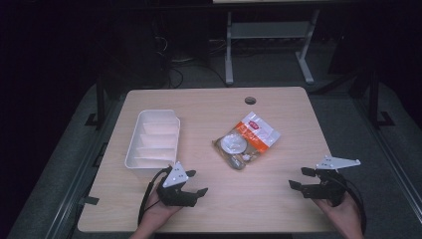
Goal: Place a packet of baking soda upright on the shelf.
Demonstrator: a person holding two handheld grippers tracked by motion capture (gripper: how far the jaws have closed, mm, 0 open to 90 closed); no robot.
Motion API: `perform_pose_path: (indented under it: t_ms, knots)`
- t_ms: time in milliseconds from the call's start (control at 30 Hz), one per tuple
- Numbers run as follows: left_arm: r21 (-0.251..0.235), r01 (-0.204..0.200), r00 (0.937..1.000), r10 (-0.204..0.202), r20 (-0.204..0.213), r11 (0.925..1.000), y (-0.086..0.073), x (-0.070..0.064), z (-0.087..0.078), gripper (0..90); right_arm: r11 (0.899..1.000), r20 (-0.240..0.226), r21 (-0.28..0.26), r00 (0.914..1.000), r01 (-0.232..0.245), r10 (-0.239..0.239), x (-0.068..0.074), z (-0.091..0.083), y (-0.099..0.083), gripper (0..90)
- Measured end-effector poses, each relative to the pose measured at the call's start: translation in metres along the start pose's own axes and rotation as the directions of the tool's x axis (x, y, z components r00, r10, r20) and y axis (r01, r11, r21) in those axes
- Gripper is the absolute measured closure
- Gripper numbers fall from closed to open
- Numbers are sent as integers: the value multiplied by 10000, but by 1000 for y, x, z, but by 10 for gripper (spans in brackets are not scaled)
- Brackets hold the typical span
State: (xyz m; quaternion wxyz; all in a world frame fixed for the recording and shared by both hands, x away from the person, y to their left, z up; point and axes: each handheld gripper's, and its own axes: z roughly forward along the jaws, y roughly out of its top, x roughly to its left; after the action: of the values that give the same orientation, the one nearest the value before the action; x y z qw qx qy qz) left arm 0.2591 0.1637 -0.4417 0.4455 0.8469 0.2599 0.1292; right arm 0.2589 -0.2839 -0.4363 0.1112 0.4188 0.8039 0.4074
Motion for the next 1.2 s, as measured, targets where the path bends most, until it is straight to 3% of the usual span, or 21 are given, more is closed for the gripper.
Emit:
perform_pose_path:
  t_ms: [233,367,433,633,900,1200]
  knots:
    - [34,137,9999,-137,105,9999,12,2,5,386,9999,54,-93,10000,-44,44,-1,0,1,263]
    - [201,-32,10000,31,79,9998,27,4,17,455,10000,79,-52,10000,-59,60,-1,1,2,263]
    - [253,-214,9997,217,-120,9995,38,7,28,483,9999,106,-68,9999,-80,80,-3,2,3,263]
    - [469,-274,9995,281,-144,9985,54,15,49,581,9997,124,-120,9997,-225,226,-9,3,5,262]
    - [1137,11,9997,18,-260,9935,80,38,87,709,9985,227,-253,9985,-495,500,-17,7,15,260]
    - [1743,208,9996,-170,-231,9845,92,54,119,811,9975,149,-260,9978,-649,653,-25,20,34,260]
